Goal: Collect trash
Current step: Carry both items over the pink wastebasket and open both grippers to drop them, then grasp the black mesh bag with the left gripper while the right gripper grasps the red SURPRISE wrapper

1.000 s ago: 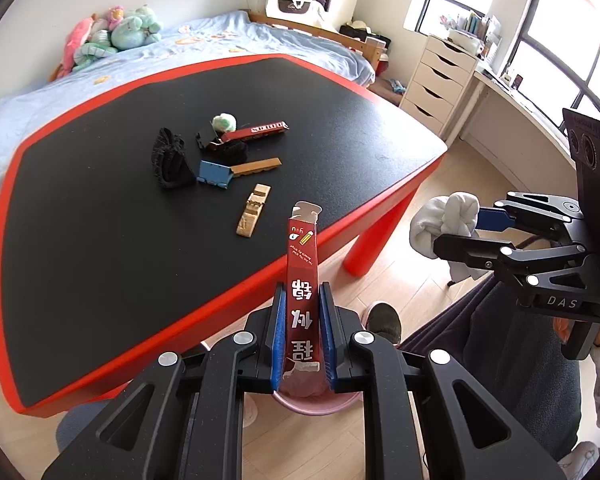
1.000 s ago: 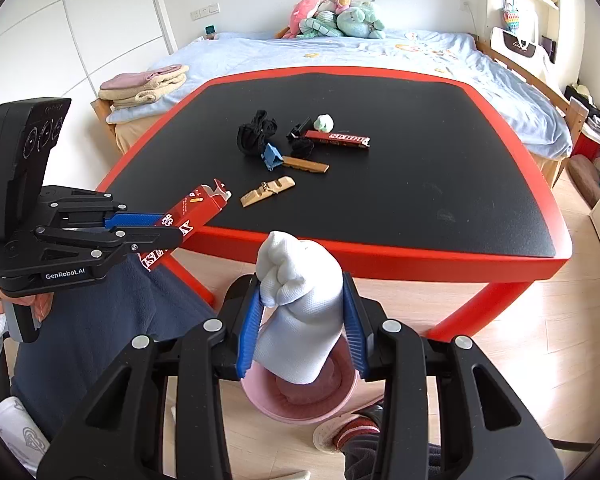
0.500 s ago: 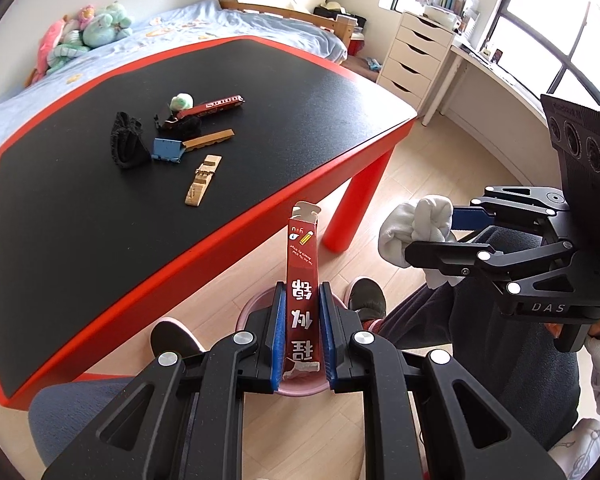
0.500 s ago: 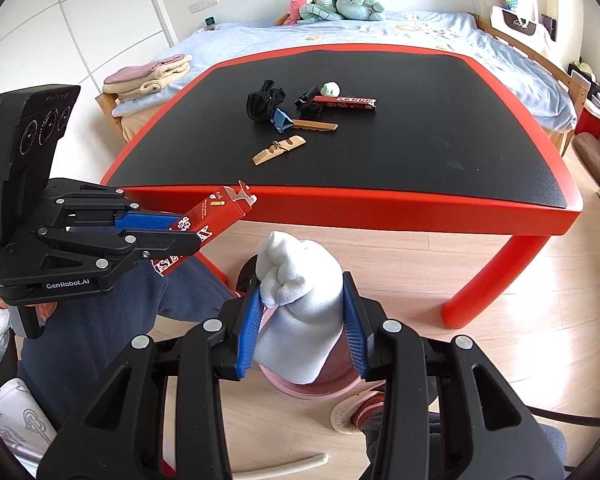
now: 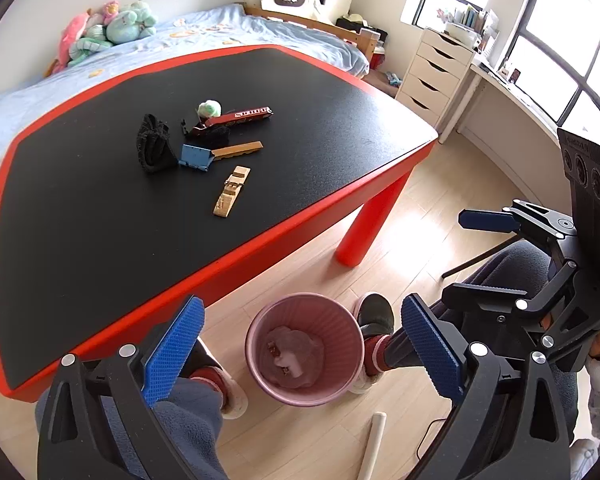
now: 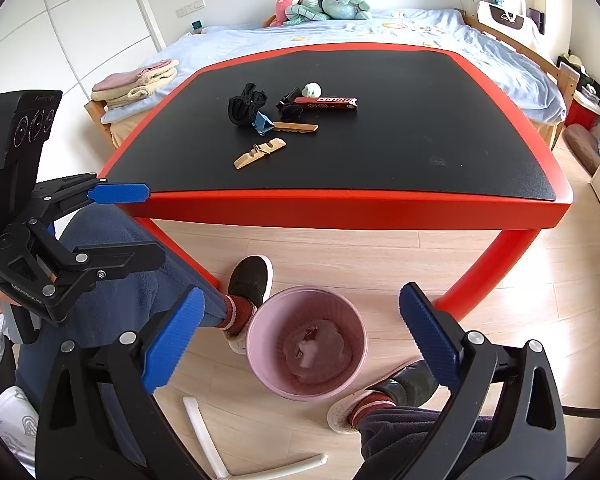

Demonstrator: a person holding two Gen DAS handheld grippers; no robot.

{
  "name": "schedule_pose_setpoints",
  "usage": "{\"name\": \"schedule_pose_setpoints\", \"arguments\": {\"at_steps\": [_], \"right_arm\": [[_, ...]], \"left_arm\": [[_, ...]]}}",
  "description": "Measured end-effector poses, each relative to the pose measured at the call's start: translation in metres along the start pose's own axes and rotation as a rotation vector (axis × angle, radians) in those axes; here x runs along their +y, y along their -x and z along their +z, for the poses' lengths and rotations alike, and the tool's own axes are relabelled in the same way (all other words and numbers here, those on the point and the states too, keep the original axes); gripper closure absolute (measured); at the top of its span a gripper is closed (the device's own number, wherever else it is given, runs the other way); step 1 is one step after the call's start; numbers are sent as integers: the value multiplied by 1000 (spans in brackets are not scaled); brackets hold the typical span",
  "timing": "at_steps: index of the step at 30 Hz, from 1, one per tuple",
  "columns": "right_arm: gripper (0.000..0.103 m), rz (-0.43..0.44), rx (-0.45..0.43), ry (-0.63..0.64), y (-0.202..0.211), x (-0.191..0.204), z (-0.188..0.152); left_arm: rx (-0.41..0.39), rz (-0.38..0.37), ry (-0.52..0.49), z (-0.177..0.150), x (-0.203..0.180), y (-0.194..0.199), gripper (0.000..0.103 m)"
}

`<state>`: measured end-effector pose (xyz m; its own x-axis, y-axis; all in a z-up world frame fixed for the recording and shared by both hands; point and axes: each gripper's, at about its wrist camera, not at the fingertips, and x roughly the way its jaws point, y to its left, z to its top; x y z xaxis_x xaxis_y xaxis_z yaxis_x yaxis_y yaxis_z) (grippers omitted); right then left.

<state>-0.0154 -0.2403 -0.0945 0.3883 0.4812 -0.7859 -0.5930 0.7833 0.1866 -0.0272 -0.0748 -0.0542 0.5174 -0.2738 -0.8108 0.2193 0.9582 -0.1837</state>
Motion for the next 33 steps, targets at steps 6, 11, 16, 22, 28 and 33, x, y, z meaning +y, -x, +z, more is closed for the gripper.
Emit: {"name": "schedule_pose_setpoints", "arguments": {"at_steps": [6,11,16,22,28,33], "right_arm": [[5,5,-2,0,-1,0,1],[5,11,2,0,-3,1,2],[4,17,0,-2,-4,-1,4],[4,20,-13,17,-4,-2,15],[4,25,-34,52,-3,-4,39],[4,37,-46,91,-7,-8,66]], "left_arm": [[3,3,6,-2,3,-1,8],[3,9,11,-1,5,0,8],[4,15,25,0,10,-1,8],[-9,38,52,8,24,4,8],[-24,68,68,24,42,8,8],[-38,87,89,45,60,10,8]]}}
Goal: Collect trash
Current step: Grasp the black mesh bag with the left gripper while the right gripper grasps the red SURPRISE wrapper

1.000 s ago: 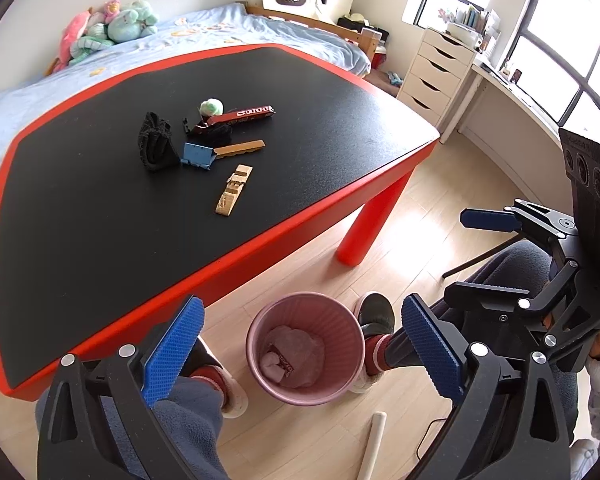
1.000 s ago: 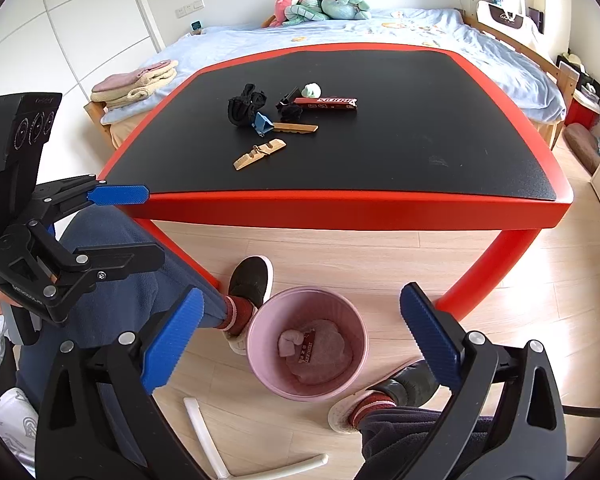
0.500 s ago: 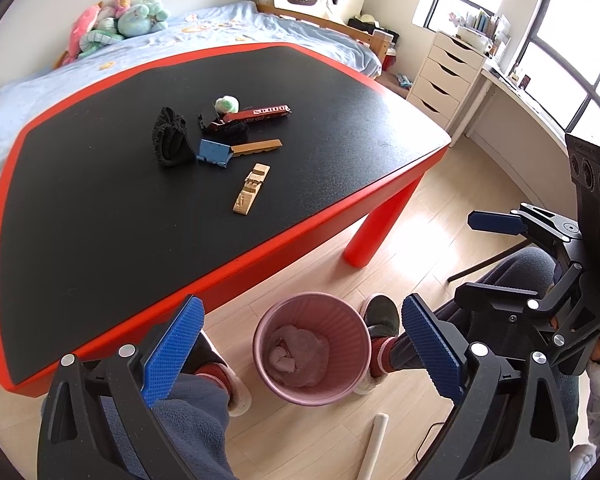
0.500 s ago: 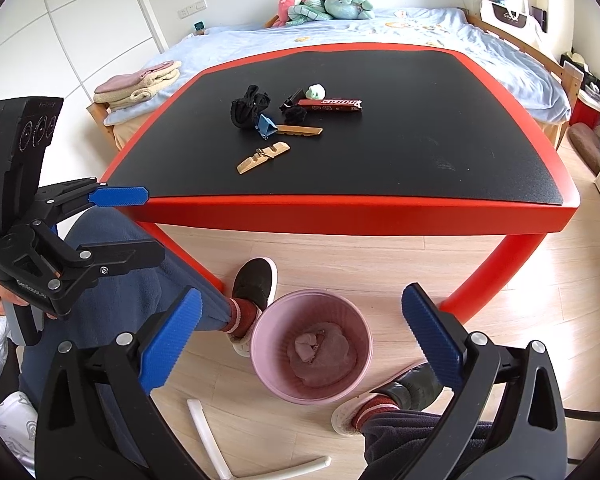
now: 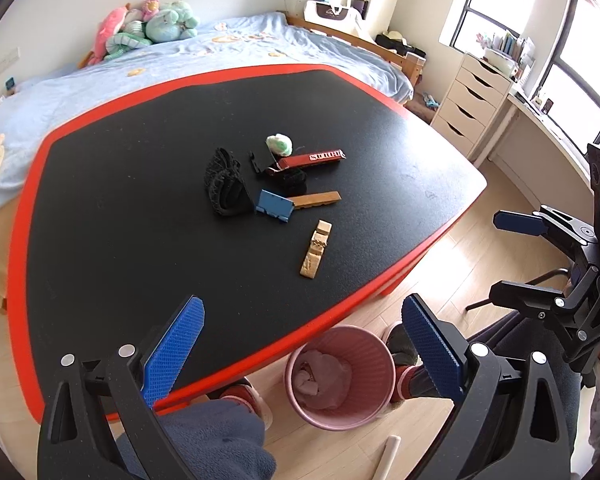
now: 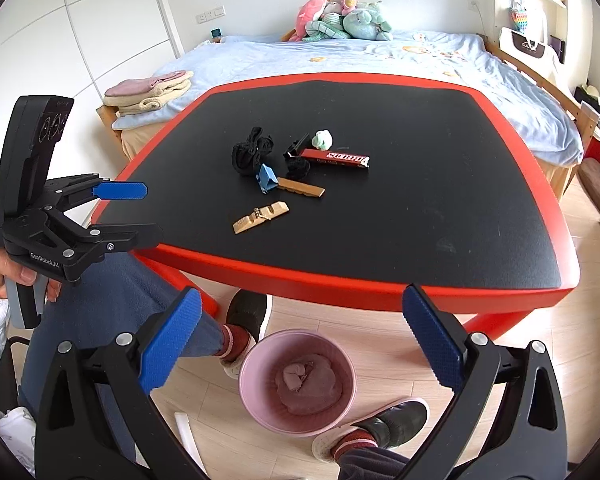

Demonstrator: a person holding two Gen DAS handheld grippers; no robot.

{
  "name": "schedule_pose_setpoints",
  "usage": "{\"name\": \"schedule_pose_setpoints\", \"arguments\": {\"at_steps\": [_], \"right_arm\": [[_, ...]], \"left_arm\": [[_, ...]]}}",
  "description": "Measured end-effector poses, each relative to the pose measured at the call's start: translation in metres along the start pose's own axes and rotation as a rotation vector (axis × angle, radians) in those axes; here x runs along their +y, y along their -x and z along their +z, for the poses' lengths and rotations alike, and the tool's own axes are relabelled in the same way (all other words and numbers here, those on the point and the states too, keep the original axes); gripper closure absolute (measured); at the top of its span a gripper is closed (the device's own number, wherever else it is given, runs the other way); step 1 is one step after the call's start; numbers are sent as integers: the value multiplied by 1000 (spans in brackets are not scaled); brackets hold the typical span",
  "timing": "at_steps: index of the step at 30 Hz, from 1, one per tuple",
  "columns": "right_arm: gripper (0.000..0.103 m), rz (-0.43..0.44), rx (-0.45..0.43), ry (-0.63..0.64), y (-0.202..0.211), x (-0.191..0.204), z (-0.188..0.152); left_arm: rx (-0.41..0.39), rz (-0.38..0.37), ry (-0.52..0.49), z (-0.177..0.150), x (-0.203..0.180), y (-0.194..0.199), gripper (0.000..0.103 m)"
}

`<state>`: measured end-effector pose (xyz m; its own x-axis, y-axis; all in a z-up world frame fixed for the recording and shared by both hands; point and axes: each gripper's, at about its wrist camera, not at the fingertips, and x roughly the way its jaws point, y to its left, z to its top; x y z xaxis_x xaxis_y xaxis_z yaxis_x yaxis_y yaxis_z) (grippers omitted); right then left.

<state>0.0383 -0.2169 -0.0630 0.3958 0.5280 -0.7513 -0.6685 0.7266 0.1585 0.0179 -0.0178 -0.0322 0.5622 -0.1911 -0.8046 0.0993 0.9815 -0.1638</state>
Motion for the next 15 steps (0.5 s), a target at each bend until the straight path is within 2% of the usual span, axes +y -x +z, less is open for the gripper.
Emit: {"name": "schedule_pose_setpoints", "arguments": {"at_steps": [8,15], "right_arm": [[4,16,-5,118,-20,-9,53],[4,34,21,236,-49,-14,92]], "left_arm": [[3,29,37,41,23,-11,8],[40,58,47,68,34,-36,8]]}}
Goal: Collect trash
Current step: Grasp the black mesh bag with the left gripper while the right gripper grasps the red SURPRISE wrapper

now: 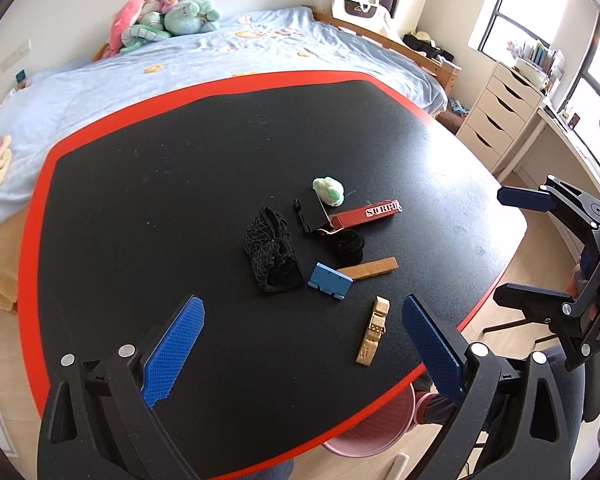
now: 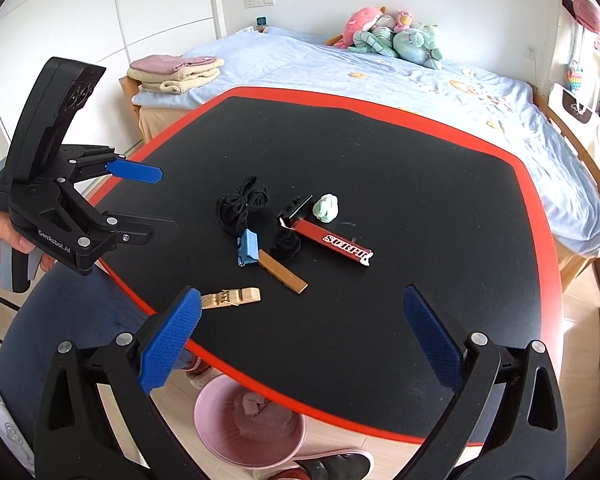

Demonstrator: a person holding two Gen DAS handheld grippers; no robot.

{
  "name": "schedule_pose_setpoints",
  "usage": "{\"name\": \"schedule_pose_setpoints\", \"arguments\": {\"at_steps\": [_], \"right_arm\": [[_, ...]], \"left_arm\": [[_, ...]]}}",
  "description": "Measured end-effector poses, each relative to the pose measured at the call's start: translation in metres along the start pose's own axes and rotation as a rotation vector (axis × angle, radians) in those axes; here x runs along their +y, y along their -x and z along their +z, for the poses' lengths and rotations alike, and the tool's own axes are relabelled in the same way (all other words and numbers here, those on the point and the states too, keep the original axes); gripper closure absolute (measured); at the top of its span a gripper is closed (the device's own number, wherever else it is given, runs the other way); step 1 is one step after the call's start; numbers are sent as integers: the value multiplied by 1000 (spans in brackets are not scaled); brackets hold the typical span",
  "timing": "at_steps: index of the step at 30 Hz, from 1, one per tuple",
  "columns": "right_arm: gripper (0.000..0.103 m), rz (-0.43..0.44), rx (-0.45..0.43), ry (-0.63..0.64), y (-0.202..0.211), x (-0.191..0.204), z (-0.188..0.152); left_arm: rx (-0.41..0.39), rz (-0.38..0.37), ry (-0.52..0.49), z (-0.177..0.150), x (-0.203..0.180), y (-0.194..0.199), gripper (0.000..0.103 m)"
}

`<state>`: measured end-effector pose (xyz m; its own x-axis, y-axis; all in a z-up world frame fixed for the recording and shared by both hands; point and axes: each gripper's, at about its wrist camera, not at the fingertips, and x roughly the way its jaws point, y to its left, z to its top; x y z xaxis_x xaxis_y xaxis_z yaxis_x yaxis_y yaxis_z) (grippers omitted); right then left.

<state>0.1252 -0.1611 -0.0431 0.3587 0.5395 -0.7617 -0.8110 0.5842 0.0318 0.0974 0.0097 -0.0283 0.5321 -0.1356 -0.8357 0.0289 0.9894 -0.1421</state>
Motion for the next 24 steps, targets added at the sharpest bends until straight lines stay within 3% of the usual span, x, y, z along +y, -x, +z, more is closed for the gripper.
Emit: {"name": "schedule_pose_setpoints", "arguments": {"at_steps": [14,21,23,24], "right_arm": [[7,50,107,133,-80,-28,33],[35,65,166,180,-113,-32,35],[44,70,176,179,-119,-35,36],[51,73,179,181,-121,-36,36]], "left_arm": [[93,35,67,23,25,-56,8],[114,40,81,22,32,-73,9],[120,43,75,23,32,-76,24],[120,46,72,23,33,-78,27]]}}
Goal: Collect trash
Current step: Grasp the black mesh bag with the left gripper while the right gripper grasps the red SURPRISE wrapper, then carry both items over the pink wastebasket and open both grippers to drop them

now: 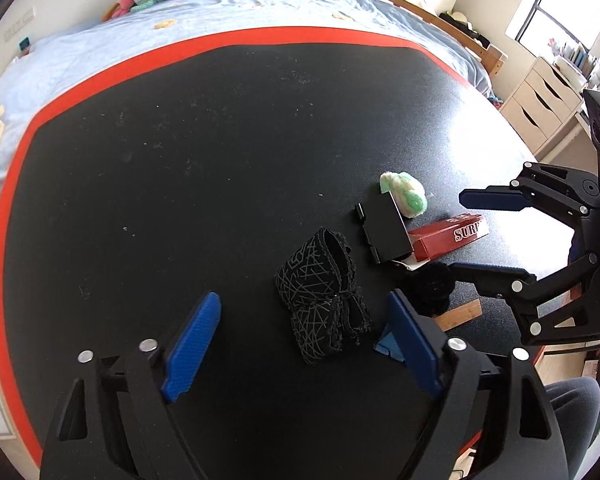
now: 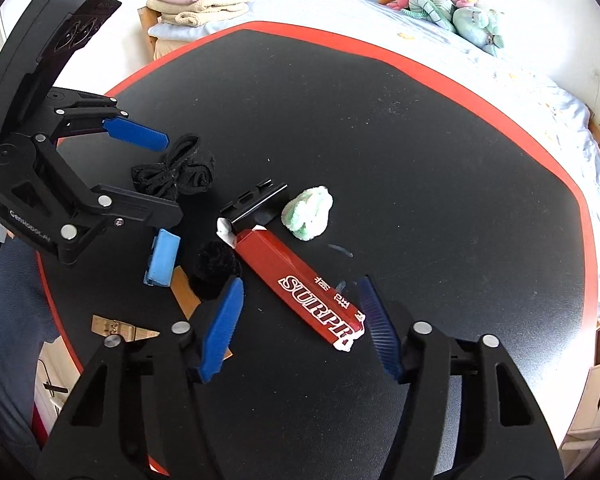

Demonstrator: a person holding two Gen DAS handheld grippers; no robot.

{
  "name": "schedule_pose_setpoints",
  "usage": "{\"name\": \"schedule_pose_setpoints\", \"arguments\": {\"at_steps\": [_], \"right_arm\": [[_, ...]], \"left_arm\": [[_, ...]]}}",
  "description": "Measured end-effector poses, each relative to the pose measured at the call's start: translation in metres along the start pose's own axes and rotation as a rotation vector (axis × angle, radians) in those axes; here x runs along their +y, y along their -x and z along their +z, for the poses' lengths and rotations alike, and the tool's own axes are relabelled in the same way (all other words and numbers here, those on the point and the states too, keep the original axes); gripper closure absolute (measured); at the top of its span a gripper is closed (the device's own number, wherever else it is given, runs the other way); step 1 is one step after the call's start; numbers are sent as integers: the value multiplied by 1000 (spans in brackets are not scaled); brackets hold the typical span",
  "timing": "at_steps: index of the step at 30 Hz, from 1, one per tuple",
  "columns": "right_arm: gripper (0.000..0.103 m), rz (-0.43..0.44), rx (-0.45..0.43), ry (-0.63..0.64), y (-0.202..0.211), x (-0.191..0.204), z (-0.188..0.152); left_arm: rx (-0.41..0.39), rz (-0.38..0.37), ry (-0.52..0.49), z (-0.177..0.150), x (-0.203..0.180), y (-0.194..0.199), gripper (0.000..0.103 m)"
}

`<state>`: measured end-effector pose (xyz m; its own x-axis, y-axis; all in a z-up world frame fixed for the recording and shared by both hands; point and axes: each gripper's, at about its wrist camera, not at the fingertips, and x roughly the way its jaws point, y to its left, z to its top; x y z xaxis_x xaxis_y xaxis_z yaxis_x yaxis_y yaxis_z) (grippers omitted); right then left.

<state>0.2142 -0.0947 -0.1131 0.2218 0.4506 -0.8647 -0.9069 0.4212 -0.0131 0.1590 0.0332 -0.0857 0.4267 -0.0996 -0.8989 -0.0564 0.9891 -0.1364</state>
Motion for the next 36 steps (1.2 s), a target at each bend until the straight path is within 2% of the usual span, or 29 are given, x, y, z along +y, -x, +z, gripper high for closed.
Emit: {"name": "schedule_pose_setpoints", "arguments": {"at_steps": [3,5,6,8,13,21,36], "right_arm": [[65,11,-6,10,-2,1,-1],[72,9,-15,18,-1,3,-2],[78,9,-17,20,0,2,-4],[83,3,-17,29,1,4,-5],[90,-8,-18,40,5,11,-7],[91,-14,-60,9,25,20,-10],[91,-26,-146,-169,94,48,-27]], "left_arm": [[-15,10,-17,0,0,1,37],[-22,8,-27,3,-2,1,54],[-22,-2,-35,3,-3,1,58],[-28,8,-58,3,-6,2,64],[-49,15,-71,0,-6,8,67],[-95,2,-96,-6,-10,30,68],[-173,-49,-186,-32,-37,83,68]]}}
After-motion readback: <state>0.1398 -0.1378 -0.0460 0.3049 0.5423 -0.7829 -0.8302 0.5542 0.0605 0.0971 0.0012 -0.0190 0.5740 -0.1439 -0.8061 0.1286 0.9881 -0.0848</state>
